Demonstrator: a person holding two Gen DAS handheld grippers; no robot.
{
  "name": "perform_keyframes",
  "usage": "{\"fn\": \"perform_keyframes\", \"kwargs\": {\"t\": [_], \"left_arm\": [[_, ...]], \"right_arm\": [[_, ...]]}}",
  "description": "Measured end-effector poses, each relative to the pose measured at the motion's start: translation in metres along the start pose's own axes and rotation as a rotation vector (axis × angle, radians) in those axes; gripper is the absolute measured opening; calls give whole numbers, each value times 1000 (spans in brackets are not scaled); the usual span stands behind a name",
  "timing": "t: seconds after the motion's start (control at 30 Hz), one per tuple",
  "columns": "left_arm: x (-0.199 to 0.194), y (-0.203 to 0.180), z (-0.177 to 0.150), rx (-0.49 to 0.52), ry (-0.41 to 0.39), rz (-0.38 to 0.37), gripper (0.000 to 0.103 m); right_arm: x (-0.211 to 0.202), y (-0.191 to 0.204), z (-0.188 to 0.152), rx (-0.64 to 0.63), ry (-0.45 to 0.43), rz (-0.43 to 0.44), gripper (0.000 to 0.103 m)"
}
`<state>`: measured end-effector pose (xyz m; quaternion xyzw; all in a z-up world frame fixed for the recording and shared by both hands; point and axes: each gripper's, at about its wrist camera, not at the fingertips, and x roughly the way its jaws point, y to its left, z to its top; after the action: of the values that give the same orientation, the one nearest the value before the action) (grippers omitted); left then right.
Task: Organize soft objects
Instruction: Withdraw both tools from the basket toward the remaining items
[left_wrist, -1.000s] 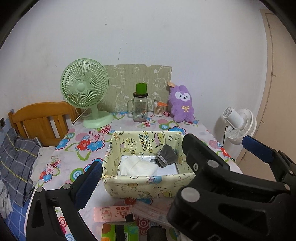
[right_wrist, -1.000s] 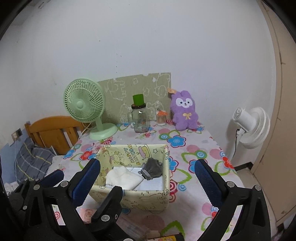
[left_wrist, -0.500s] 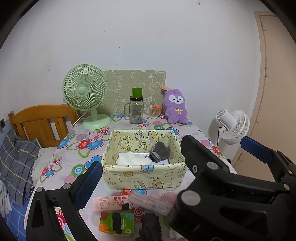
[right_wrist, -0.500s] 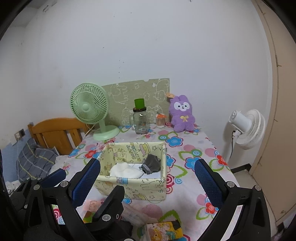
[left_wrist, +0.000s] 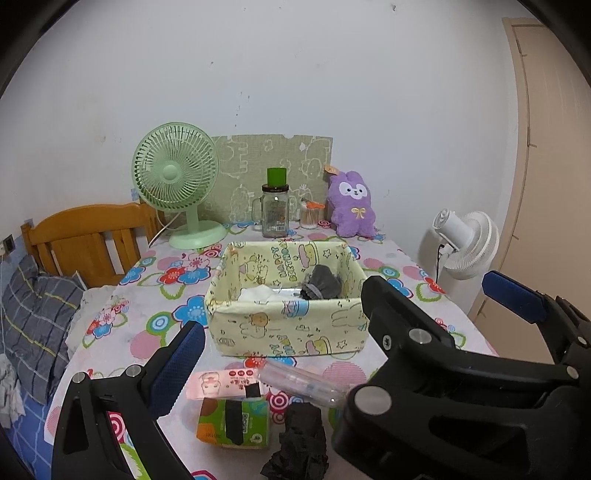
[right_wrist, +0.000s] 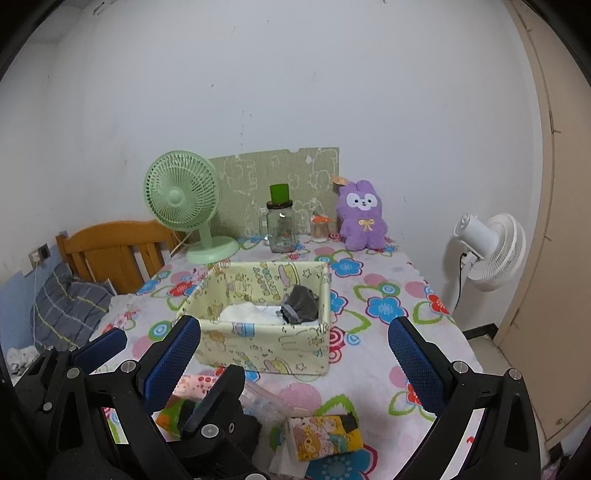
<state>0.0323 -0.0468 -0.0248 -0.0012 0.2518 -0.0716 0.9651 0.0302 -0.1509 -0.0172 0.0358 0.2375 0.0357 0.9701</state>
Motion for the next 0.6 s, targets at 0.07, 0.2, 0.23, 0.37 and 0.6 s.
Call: {"fn": "perform_keyframes", "kwargs": {"t": [0.07,0.2,0.23,0.37,0.6], "left_arm": [[3,0,-6,2,5,0,103],[7,0,-15,1,4,1,103],[7,0,-17,1,-4,9,103],[9,-1,-26,6,-25,31,102],[17,0,-41,12,12,61,102]], "right_arm": [[2,-1,-5,0,6,-1,103],[8,-2,-15,10,24,3,103],[9,-3,-17,13,28,10,103],[12,-4,-26,14,21,14,103],[21,-4,-44,22,44,15,103]]}}
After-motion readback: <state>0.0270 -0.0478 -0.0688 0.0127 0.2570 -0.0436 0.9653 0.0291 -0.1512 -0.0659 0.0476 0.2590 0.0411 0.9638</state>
